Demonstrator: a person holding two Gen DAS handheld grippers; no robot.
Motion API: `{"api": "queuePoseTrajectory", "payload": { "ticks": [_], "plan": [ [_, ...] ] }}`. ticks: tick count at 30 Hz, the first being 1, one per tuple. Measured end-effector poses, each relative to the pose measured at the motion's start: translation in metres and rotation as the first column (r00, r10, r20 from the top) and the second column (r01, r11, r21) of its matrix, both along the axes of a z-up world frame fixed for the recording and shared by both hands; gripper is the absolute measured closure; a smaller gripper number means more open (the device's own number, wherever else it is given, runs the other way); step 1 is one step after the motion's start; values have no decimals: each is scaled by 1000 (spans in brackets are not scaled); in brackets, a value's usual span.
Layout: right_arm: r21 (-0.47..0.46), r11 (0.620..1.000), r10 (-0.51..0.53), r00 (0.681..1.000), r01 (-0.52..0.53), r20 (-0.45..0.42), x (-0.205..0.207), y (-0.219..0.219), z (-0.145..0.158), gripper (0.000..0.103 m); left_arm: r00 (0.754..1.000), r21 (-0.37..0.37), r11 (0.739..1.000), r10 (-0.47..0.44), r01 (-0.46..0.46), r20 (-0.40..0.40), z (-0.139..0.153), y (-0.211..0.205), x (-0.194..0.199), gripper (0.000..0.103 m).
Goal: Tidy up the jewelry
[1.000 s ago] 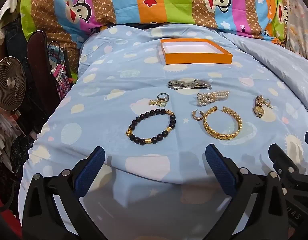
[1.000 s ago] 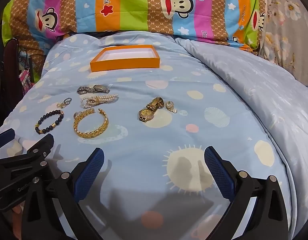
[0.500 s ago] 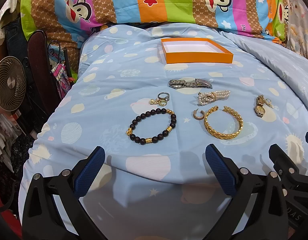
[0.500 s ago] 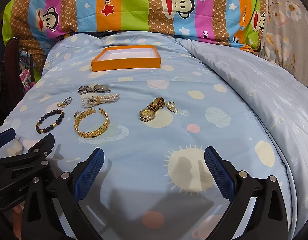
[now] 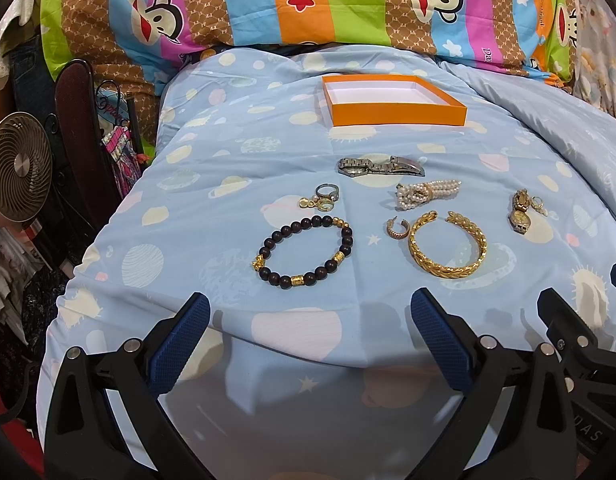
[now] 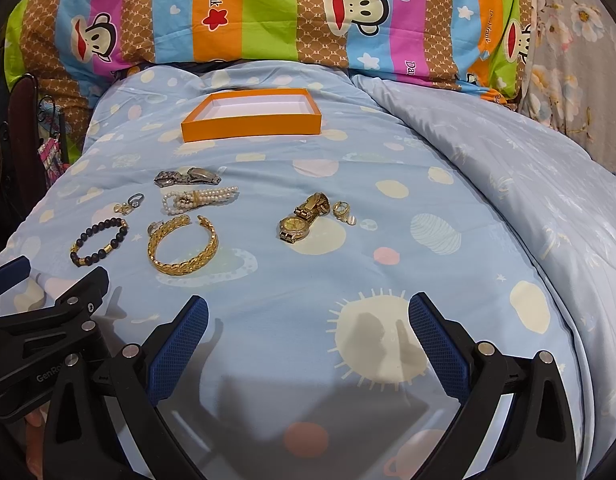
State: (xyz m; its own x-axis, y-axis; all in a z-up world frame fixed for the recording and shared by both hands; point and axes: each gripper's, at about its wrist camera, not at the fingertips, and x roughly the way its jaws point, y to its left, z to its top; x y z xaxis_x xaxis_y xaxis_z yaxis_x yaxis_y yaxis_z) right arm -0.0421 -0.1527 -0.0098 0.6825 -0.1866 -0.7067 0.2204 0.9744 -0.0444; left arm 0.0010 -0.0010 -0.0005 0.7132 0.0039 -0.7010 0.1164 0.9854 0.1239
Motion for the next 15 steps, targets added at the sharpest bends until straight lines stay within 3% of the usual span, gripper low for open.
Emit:
{"api": "queuePoseTrajectory", "payload": {
  "ticks": [15],
  "plan": [
    [-1, 1000, 0, 1000, 0, 0, 0, -1, 0, 5, 1000, 1, 1000, 3, -3, 2, -3, 3, 1, 5]
  ]
}}
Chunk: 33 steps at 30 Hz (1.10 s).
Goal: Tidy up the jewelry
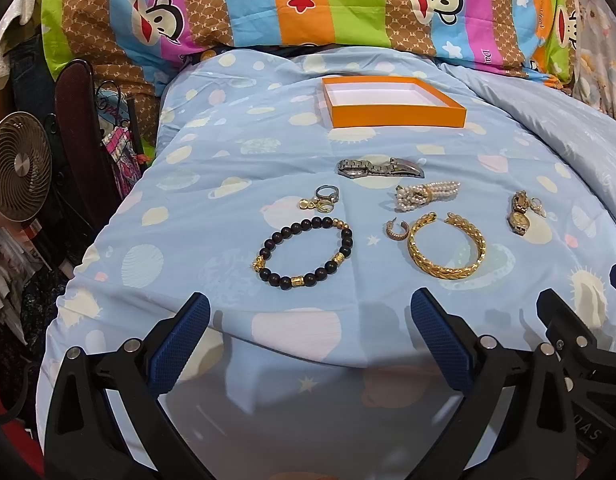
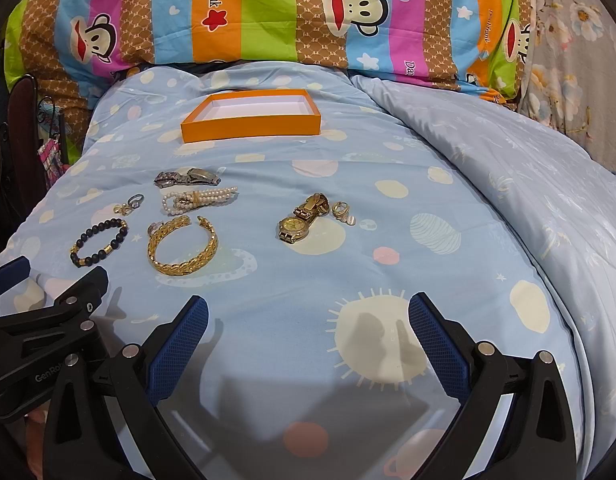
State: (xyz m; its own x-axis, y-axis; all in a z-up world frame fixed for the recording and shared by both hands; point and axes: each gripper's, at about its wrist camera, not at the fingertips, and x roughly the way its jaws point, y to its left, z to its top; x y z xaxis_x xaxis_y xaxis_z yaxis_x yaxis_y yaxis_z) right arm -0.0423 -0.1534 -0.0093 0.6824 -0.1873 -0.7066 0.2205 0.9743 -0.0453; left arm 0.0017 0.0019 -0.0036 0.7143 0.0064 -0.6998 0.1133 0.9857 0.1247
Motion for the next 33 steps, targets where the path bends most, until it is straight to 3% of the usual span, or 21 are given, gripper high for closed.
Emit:
{"api": "queuePoseTrajectory", "payload": {
  "ticks": [33],
  "plan": [
    [2, 1000, -4, 1000, 4, 5, -1, -1, 0, 5, 1000, -8, 1000, -6, 6, -2, 2, -3, -2, 5]
  ]
}}
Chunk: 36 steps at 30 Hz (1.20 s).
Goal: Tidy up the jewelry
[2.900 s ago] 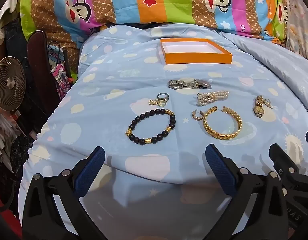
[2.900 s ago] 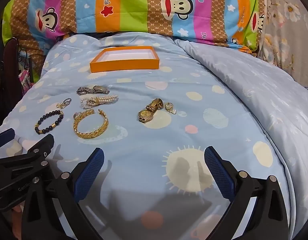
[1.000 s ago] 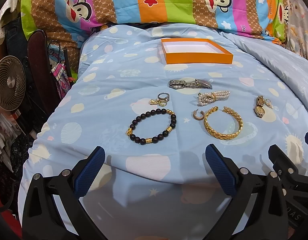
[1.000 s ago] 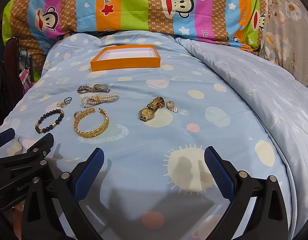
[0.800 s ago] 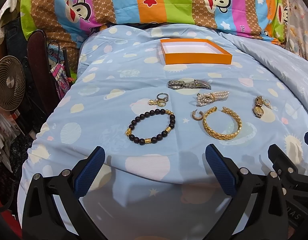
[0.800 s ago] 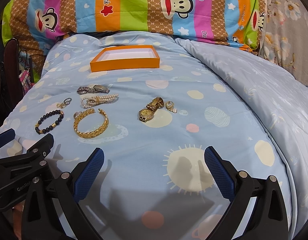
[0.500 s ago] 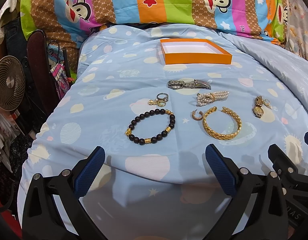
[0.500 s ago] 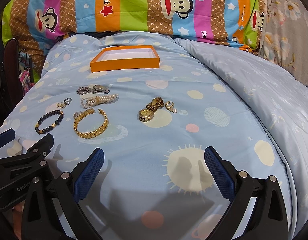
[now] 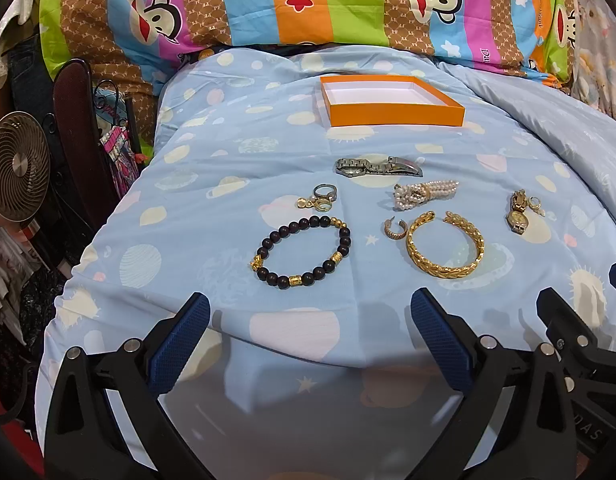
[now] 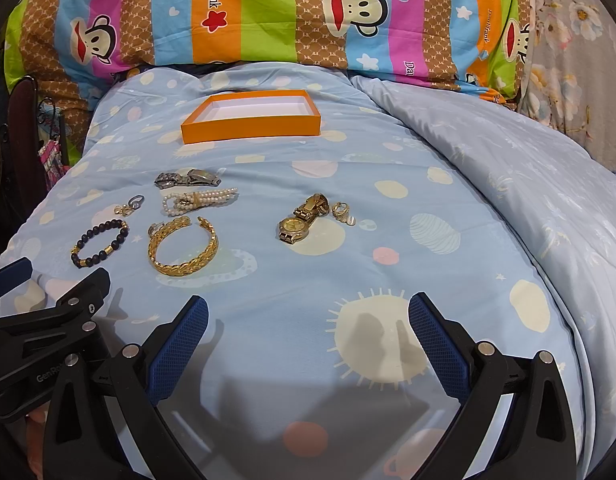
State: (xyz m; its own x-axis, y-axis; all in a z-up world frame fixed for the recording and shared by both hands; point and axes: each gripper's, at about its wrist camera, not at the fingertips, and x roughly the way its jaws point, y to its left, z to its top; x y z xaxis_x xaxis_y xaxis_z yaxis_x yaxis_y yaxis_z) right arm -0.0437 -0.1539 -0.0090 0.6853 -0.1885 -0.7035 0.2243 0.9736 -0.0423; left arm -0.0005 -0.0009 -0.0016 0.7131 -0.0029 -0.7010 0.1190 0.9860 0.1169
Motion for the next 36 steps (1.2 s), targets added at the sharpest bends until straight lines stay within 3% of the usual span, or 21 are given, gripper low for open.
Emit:
{"api": "queuePoseTrajectory", "payload": {
  "ticks": [22, 31, 33, 36],
  "plan": [
    [4, 1000, 3, 1000, -3, -8, 0, 0, -1, 5, 1000, 0, 1000, 5, -5, -1, 0, 1, 0, 5],
    [150, 988, -41, 999, 44, -24, 3, -26, -3, 5, 999, -134, 991, -6, 2, -35, 1, 31, 4, 5],
    [177, 982, -63, 998, 65, -14, 7, -35, 0, 5, 999, -127, 992, 4, -8, -35, 2, 37, 6, 5],
    [174, 982, -75, 997, 76, -13, 20, -43, 7, 13, 1000, -101, 995, 13, -15, -16, 7, 41, 10, 5]
  ]
}}
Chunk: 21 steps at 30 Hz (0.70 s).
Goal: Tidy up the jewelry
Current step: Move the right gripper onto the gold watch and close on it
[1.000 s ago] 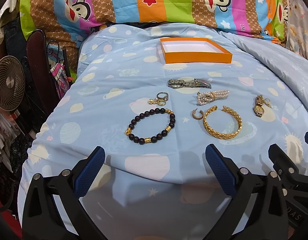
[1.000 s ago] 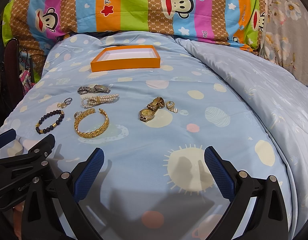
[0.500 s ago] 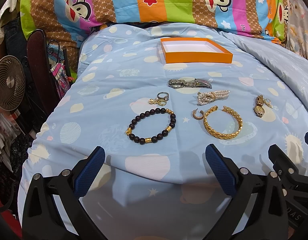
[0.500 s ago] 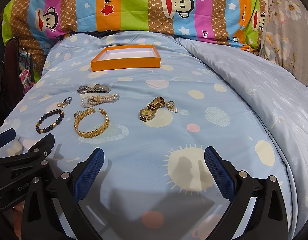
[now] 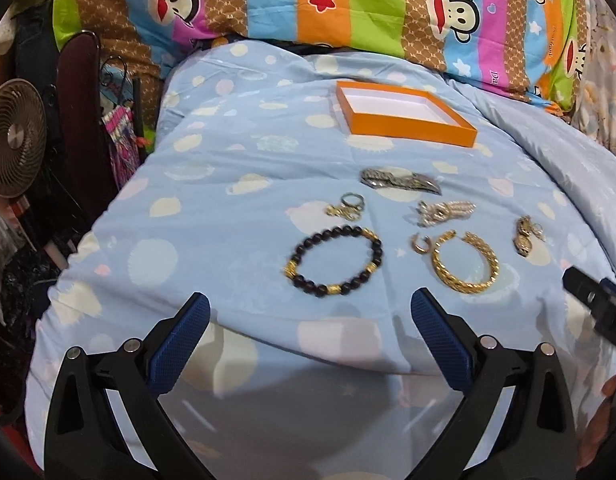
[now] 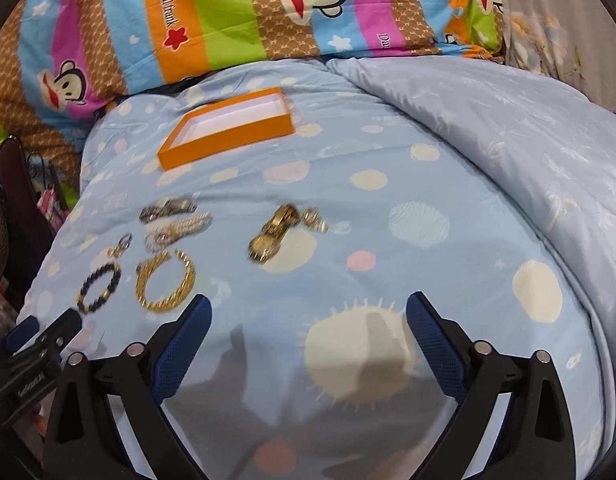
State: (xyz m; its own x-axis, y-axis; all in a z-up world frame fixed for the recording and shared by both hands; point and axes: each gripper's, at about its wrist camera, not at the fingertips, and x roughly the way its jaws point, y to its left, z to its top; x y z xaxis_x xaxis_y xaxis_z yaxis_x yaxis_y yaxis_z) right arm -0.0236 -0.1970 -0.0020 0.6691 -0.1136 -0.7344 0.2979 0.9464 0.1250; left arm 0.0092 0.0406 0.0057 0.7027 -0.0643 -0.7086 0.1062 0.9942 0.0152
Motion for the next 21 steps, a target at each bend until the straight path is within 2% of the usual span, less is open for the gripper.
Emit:
{"api": "queuePoseTrajectory", "payload": {
  "ticks": [4, 10, 15, 18, 19, 21],
  "plan": [
    [-27, 999, 29, 999, -30, -38, 26, 3, 2, 35, 1000, -13, 1000, 19, -20, -7, 7, 9, 12, 5],
    [-27, 999, 44, 993, -47, -113, 56, 14, -17, 50, 999, -48, 998, 31, -33, -43, 4, 25, 24, 5],
    [-58, 998, 23, 990, -31, -136, 68, 18, -23, 53, 998, -56, 998, 22, -25, -52, 1, 33, 25, 5],
    [-80, 996, 28, 990, -39, -139, 71, 21, -22, 69, 998, -60, 998, 13, -16, -57, 0, 33, 26, 5],
    [-93, 995, 35, 989, -48, -141, 71, 23, -22, 82, 998, -62, 998, 10, -14, -58, -1, 32, 27, 5],
    [-115, 992, 39, 989, -56, -144, 70, 25, -21, 82, 998, -65, 998, 0, -4, -61, -2, 30, 27, 5]
  ]
}}
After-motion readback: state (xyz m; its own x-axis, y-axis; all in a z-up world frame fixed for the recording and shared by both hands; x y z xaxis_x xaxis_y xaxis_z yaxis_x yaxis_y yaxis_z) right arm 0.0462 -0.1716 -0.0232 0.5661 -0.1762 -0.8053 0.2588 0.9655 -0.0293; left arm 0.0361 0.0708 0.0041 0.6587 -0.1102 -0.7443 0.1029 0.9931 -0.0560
